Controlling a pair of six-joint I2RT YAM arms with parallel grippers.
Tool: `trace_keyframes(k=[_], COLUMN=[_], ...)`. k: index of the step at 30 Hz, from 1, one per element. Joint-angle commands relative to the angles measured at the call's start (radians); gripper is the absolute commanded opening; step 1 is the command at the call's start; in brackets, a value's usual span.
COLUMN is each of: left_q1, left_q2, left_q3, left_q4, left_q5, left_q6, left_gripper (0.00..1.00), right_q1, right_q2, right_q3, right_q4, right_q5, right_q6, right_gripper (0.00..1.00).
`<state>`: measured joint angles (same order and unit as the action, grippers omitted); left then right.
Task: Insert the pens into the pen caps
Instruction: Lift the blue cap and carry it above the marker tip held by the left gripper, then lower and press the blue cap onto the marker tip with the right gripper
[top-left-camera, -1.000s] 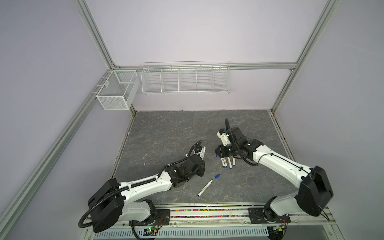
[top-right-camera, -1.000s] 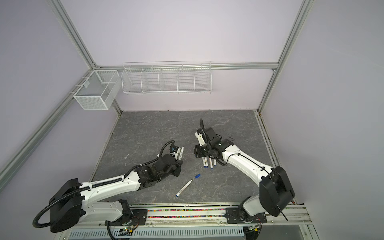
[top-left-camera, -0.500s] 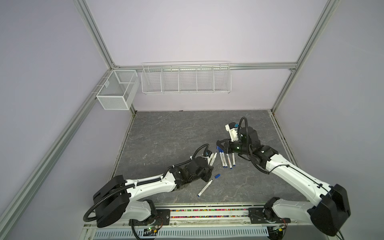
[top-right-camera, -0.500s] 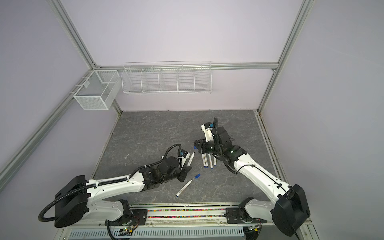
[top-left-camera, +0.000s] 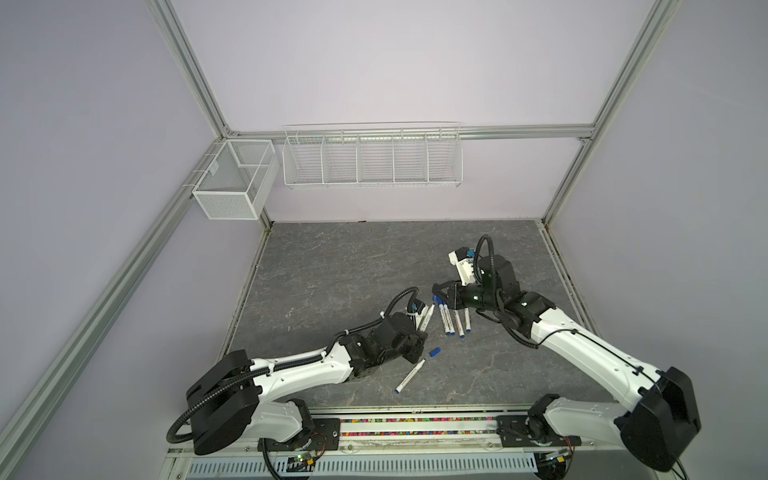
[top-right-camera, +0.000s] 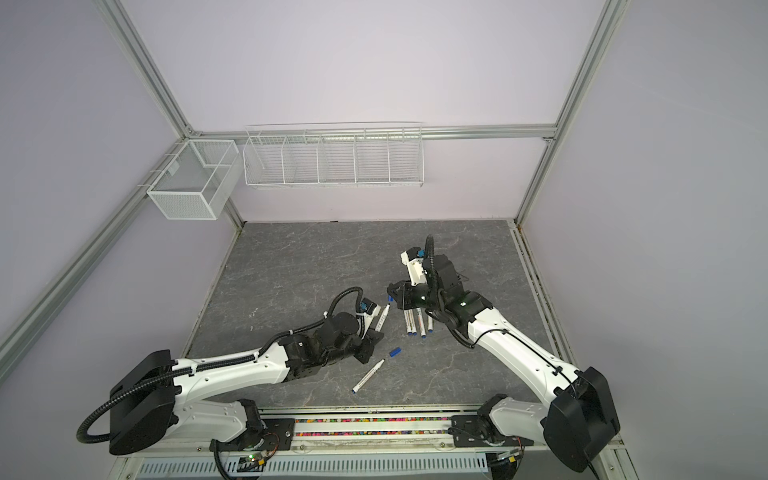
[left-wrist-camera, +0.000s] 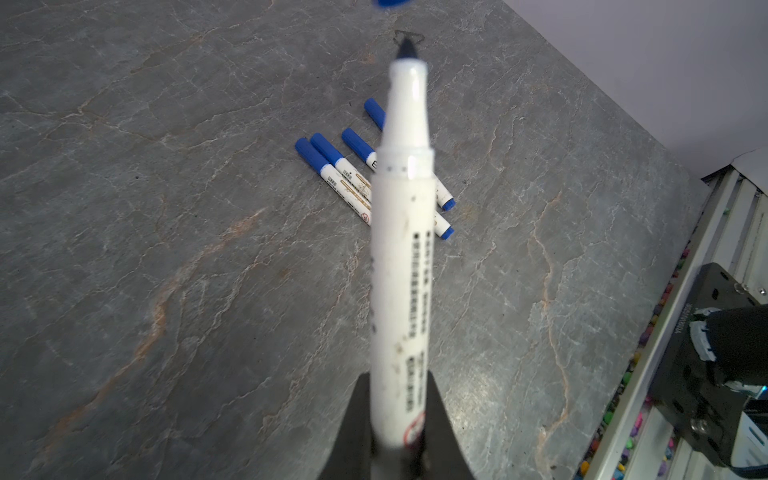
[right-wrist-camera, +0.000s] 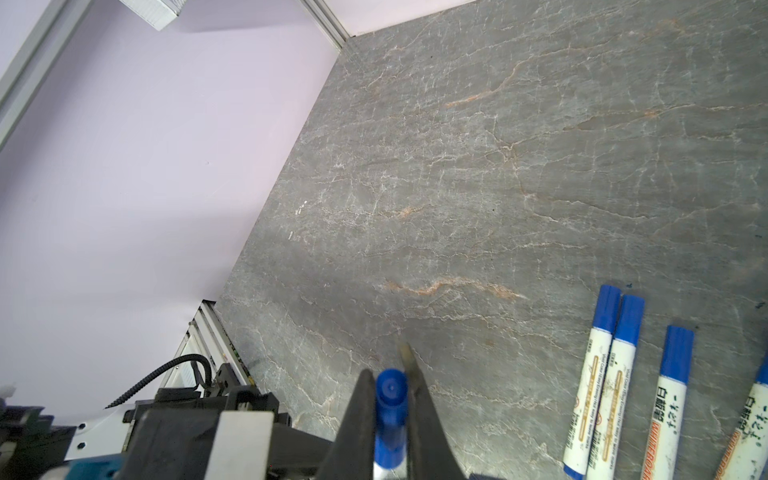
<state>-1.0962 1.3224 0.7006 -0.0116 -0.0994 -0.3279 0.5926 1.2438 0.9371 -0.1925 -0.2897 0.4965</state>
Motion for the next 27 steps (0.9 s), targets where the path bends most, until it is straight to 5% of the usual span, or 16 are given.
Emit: trace_keyframes(k=[1,18,27], left_q1=[-0.005,-0.005,0.045], left_q2=[0.002,-0.019,-0.107], left_q3=[0.028,0.018,-0.027], left_q4=[0.022,0.065,0.198], left_q5=[0.001,-0.071,-0.014], left_q6=[0.012,-0.027,-0.050], left_gripper=[0.00,0.00,0.00], right_q1=[0.008,0.019,-0.008], right_q2=[0.011,-0.008,-0.015], right_q3=[-0.015,-0.026,0.019], right_q4=[-0.012,-0.023,-0.195], right_q5=[-0.016,-0.092,-0.179], right_q6=[-0.022,-0.024,-0.115], right_gripper=[0.10,0.09,0.10])
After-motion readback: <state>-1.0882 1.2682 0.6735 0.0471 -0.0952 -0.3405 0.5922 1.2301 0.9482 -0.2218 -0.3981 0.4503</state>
